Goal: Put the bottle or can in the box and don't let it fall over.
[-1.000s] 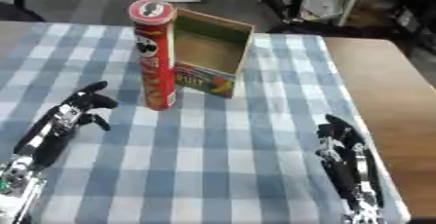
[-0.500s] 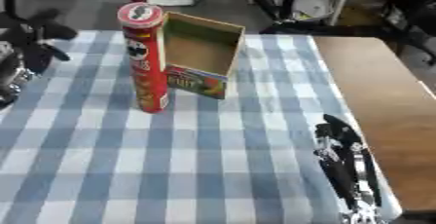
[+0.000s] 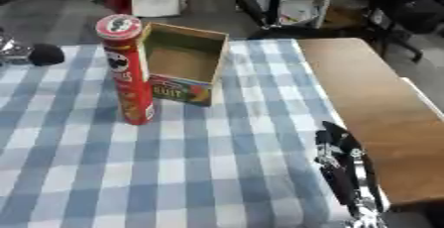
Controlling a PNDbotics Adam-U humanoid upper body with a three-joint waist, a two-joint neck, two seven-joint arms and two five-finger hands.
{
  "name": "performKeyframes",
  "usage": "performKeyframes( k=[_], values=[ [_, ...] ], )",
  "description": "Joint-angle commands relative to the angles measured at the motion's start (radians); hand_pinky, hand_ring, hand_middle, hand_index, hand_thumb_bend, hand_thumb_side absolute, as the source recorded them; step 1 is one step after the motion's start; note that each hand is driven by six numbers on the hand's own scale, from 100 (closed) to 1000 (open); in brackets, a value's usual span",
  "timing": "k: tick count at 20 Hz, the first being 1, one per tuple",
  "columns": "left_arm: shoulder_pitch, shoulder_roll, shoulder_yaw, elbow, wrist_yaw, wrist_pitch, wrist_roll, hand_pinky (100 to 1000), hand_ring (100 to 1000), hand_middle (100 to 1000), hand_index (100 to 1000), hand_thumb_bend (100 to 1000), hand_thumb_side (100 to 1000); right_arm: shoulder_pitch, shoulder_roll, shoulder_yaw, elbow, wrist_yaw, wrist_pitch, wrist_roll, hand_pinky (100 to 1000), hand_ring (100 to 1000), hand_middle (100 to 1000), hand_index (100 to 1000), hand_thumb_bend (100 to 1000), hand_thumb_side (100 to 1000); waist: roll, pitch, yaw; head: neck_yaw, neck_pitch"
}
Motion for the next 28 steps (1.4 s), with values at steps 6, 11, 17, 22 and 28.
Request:
performKeyframes(
  k=[6,11,17,22,28],
  values=[
    [-0.141,-0.169,-0.024,0.287,-0.205,-0.052,-0.09,934,888,884,1000,623,927,-0.005,-0.019,0.006,-0.005,0.0,-0.003,0.007,466,710,648,816,100,738,0.006,-0.014,-0.014,-0.002,-0.009],
    [-0.16,-0.229,-0.012,0.38,-0.31,-0.053,-0.028,927,887,882,1000,602,918,-0.006,-0.017,0.011,-0.003,-0.002,-0.005,0.012,466,709,648,816,100,743,0.006,-0.014,-0.022,0.004,-0.007],
    [-0.169,-0.272,0.002,0.441,-0.412,-0.017,0.074,910,877,875,1000,578,898,-0.009,-0.016,0.016,-0.001,-0.004,-0.007,0.017,466,709,648,815,100,741,0.004,-0.014,-0.031,0.009,-0.012],
    [-0.17,-0.281,0.001,0.468,-0.455,-0.001,0.096,898,868,864,1000,562,896,-0.011,-0.016,0.016,-0.001,-0.005,-0.007,0.018,466,709,647,815,100,741,0.005,-0.014,-0.033,0.008,-0.016],
    [-0.168,-0.284,0.006,0.48,-0.486,0.026,0.137,879,859,855,991,508,878,-0.011,-0.016,0.015,0.0,-0.005,-0.007,0.018,467,709,647,815,100,740,0.004,-0.014,-0.033,0.006,-0.021]
  ],
)
